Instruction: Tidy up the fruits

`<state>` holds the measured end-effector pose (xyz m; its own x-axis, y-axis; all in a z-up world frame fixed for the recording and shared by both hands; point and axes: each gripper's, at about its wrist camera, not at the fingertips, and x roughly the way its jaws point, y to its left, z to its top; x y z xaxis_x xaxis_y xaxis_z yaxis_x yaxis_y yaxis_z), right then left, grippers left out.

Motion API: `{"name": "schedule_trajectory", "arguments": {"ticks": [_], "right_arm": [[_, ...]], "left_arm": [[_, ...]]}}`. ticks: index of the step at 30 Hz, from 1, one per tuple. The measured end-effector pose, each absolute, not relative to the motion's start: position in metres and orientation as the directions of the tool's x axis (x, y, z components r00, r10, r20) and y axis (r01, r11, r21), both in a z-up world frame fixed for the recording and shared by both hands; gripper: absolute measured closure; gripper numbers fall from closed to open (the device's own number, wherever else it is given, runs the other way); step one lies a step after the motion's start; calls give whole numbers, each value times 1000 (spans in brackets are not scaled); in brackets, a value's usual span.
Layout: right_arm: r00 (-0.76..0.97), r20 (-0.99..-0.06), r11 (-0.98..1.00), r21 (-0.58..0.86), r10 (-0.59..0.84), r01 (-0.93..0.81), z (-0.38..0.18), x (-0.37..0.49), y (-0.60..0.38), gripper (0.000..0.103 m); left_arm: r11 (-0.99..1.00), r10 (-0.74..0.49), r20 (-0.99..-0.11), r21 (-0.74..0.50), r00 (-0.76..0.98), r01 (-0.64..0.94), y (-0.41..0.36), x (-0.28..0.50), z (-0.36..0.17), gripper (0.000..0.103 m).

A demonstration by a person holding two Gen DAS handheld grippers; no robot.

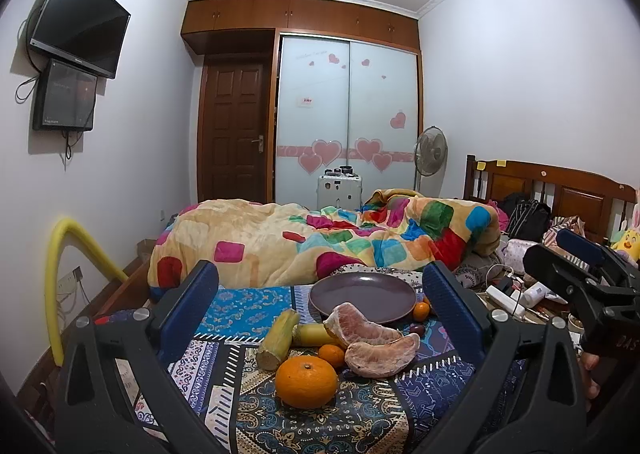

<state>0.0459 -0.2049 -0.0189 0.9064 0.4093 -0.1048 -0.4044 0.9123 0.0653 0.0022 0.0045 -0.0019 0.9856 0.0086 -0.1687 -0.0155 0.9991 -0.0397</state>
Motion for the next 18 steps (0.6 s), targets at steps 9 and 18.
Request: {"name": "schedule_trajectory", "arguments": {"ticks": [9, 18], "right_arm": [[907, -104, 912, 67, 409, -404, -18, 46, -204, 0], [906, -104, 912, 69, 411, -405, -19, 46, -204, 0]], "left_arm": [[999, 12, -168, -38, 986, -19, 6, 3, -3, 0], [999, 11, -169, -38, 986, -17, 7, 5, -5, 0]]}}
